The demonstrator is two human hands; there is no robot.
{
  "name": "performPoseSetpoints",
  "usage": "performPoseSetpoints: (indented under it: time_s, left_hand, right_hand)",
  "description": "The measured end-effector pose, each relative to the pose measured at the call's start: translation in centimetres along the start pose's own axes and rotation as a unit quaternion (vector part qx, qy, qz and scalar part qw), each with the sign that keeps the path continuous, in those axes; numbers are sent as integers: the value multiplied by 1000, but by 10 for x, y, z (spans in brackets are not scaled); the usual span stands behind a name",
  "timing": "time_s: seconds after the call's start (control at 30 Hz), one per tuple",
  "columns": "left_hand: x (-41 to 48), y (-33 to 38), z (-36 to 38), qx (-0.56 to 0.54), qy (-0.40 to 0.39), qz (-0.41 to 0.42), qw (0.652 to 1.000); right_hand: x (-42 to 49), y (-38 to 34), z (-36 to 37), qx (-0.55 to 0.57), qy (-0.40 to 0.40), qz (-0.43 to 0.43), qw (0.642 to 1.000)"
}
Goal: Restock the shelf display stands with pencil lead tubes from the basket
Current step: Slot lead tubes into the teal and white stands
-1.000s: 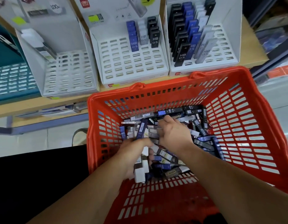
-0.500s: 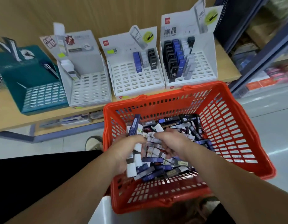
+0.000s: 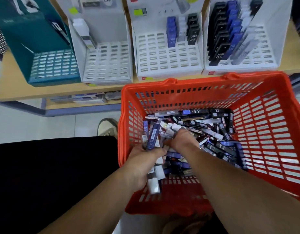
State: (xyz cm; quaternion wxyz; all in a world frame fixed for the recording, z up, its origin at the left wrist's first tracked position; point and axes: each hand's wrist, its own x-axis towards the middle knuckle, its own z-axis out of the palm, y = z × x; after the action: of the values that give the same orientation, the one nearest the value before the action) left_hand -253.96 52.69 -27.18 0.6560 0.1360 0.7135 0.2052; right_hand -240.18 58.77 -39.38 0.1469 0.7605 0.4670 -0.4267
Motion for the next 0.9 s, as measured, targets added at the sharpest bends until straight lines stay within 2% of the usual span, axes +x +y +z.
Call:
performPoseSetpoints:
  time_s: [0.13,0.23,0.27,0.3,0.4,0.5,0.67,0.73,0.9]
  left_hand:
    - [5,9,1,-45,-1,-23,999]
    - [3,14,2,-47,-11,-21,999]
    - [0,16,1,-45,-14,-16,999]
    - [-2,17,0,-40,-13,-7,999]
    - [-17,22,-3,-27,4,17,999]
    - [-27,22,-5,-8,-14,28,999]
    - [-25,11,-3,-1,-28,13,1000]
    - [-23,6,-4,-5,-29,5,1000]
    - [-21,6,-9,-9,-19,4,1000]
  right_hand:
    - [11,-5,1,-3,-13,-8,1000]
    - [7,-12,1,56,-11,22,998]
    - [6,-13,0,112,-7,42,993]
    - [3,-12,0,118,-6,17,993]
    - [-7,-11,-2,111,-8,-6,994]
    - [-15,-5,1,57,19,2,998]
    - [-22,-3,7,38,38,-16,998]
    - [-17,1,1,62,27,-2,998]
    - [-6,14,-21,250,-56,55,965]
